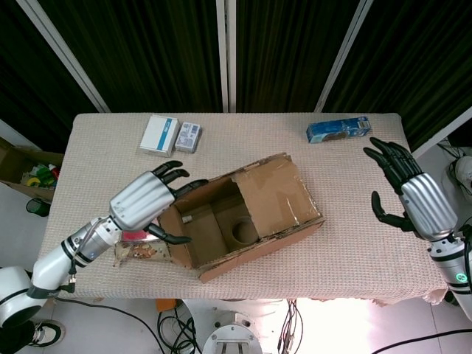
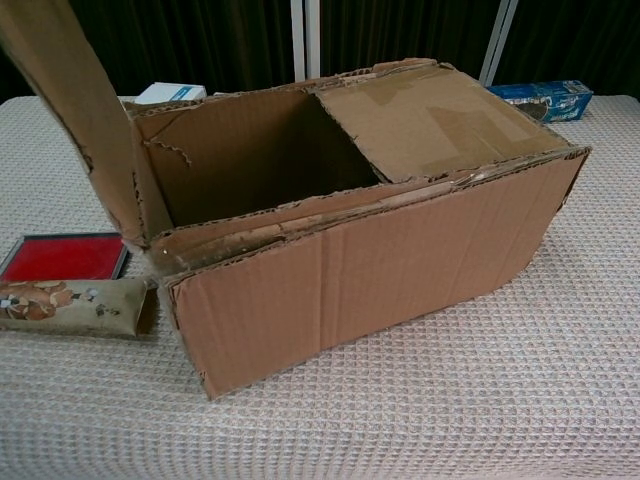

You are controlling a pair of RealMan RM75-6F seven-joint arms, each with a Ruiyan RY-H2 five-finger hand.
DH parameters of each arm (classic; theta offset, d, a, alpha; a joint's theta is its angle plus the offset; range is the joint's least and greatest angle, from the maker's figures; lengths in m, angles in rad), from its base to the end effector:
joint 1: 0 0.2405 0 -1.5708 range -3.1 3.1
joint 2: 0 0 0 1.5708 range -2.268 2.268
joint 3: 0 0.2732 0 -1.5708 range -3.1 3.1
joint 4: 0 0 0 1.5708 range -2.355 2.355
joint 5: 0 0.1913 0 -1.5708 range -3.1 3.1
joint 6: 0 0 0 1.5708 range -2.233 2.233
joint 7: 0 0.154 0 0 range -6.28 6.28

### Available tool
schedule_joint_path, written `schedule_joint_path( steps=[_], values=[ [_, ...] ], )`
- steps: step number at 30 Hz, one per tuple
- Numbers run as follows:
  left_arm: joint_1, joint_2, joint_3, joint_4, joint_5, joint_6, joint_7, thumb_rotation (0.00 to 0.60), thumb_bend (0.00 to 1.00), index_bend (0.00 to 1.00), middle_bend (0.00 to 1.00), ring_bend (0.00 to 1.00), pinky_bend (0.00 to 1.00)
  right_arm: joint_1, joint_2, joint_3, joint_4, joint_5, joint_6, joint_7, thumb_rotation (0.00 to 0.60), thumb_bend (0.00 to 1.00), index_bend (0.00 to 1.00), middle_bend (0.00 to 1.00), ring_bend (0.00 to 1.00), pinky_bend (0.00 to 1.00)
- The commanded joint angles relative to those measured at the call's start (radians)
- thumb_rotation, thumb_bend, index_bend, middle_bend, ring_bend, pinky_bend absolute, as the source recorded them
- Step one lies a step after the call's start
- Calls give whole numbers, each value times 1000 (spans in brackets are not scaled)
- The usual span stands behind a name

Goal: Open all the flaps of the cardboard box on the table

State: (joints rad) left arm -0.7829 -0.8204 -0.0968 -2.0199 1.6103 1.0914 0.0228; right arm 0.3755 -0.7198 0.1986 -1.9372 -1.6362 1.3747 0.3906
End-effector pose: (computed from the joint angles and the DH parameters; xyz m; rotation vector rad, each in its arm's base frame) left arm -0.0745 0.2977 0.1851 -2.1359 -0.5230 -1.2108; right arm -0.1629 -0.2661 0.2677 1.6524 -0.8729 1.4384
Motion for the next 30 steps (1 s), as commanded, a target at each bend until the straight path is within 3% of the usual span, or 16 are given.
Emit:
schedule_joint_path(
  steps=[1, 6, 9, 10, 14, 16, 20, 23, 26, 30],
  values=[
    [60, 75, 37, -32, 4, 17, -73, 0, 11, 130, 807, 251, 166, 1, -2, -2, -8, -4, -2, -8, 600, 617, 0, 17, 0, 0],
    [127, 121, 56, -7, 46, 83, -126, 0, 22, 131, 811, 251, 163, 14, -18, -9, -19, -15, -27, -39, 600, 617, 0, 19, 0, 0],
    [164, 137, 65, 15, 53, 113, -135, 0, 16, 133, 713, 251, 164, 36, -32, -18, -31, -46, -61, -77, 600, 617, 0, 27, 0, 0],
    [180, 141, 67, 26, 43, 120, -129, 0, 14, 133, 621, 245, 164, 49, -40, -22, -37, -68, -78, -93, 600, 618, 0, 35, 0, 0],
    [246, 107, 53, 108, -49, 185, -32, 0, 11, 121, 96, 101, 177, 107, -74, -33, -62, -147, -149, -143, 600, 613, 0, 128, 0, 0],
    [283, 60, 37, 177, -101, 242, 22, 0, 22, 112, 2, 71, 182, 145, -97, -33, -80, -170, -201, -183, 600, 606, 0, 182, 0, 0],
    [334, -4, 17, 273, -210, 277, 53, 0, 33, 71, 0, 53, 176, 224, -142, -15, -107, -152, -332, -324, 600, 594, 0, 250, 0, 0],
    [358, -38, 8, 331, -273, 268, 20, 0, 36, 56, 7, 53, 171, 286, -178, 10, -118, -118, -436, -501, 600, 591, 0, 301, 0, 0],
    [374, -63, 5, 384, -296, 251, -32, 0, 35, 53, 40, 53, 170, 351, -226, 34, -121, -80, -536, -676, 600, 590, 0, 358, 0, 0],
    [387, -91, -1, 439, -301, 236, -90, 0, 34, 53, 57, 53, 170, 438, -295, 52, -113, 2, -663, -792, 600, 602, 0, 402, 0, 0]
  ],
)
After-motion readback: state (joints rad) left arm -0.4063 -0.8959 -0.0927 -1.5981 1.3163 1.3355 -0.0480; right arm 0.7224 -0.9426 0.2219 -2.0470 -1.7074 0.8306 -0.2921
